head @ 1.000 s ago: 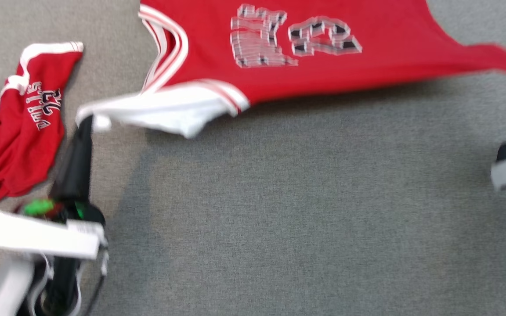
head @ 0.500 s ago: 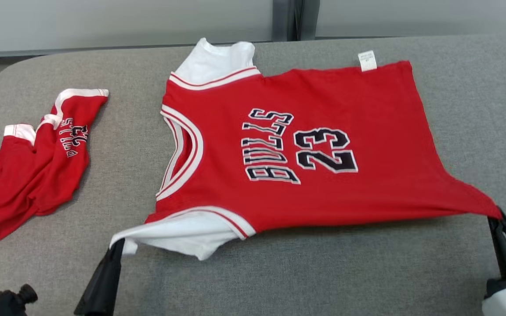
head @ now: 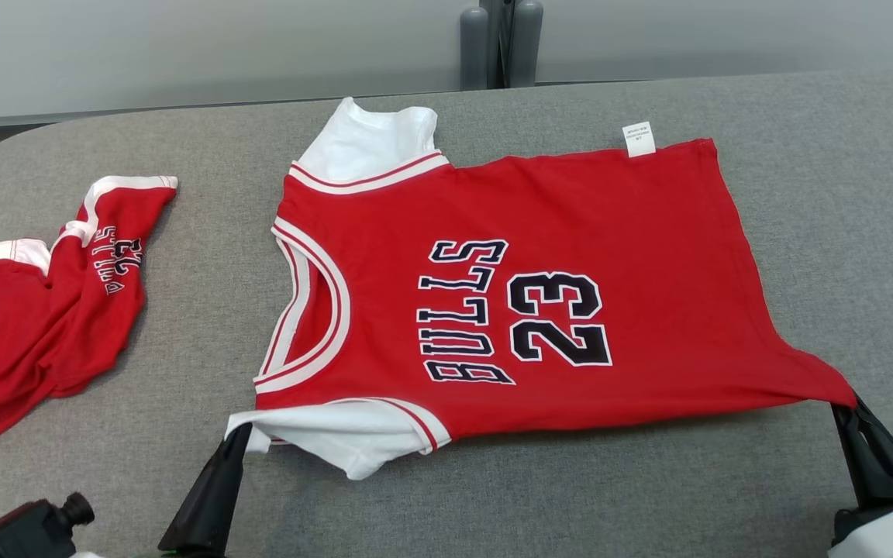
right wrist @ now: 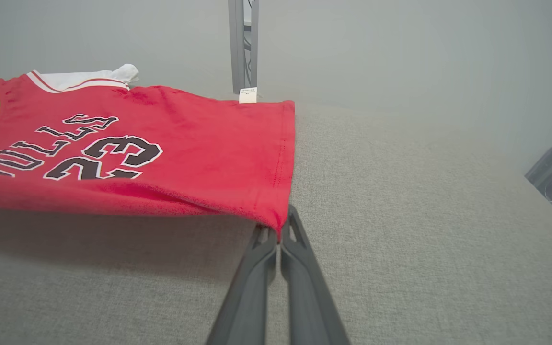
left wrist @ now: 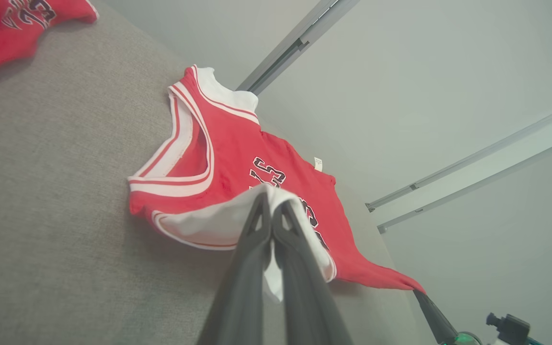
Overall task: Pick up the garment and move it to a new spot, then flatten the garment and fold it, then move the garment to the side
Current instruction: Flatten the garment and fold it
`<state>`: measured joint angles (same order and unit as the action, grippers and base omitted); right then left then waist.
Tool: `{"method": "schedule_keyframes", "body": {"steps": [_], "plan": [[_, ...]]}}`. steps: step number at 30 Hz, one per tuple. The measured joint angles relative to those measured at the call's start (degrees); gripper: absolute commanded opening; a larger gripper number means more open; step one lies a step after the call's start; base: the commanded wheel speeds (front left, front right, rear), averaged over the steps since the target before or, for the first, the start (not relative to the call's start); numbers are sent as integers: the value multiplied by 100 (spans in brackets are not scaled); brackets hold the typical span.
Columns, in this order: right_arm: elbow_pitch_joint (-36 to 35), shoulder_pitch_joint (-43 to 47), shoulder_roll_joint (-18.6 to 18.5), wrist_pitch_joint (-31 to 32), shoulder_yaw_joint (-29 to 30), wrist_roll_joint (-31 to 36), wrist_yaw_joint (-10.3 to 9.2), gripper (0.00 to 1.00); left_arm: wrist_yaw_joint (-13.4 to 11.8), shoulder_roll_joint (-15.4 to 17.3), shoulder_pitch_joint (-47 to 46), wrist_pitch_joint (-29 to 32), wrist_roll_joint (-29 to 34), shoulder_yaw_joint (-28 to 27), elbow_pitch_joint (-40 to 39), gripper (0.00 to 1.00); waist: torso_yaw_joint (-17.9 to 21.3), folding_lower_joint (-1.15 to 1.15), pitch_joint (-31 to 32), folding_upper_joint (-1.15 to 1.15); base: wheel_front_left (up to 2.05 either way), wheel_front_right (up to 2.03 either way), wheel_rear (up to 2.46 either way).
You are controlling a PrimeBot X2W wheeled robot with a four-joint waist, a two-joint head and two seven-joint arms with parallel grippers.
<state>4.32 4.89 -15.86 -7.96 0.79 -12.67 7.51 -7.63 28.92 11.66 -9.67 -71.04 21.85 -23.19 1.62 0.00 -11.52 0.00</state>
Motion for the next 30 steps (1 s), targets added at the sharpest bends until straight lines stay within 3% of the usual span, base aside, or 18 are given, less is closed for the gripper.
{"method": "schedule_keyframes", "body": {"steps": [12,30], "plan": [[1412,-1205,287,75,-256,113,0,0,163,-598,-1462,-41,243,212,1249,0,-19,0,-201,0,0,0,0],[3379,-2926,230,-456,-758,205,0,0,294,-809,-2788,159,703,519,2944,0,-57,0,-532,0,0,0,0]]}}
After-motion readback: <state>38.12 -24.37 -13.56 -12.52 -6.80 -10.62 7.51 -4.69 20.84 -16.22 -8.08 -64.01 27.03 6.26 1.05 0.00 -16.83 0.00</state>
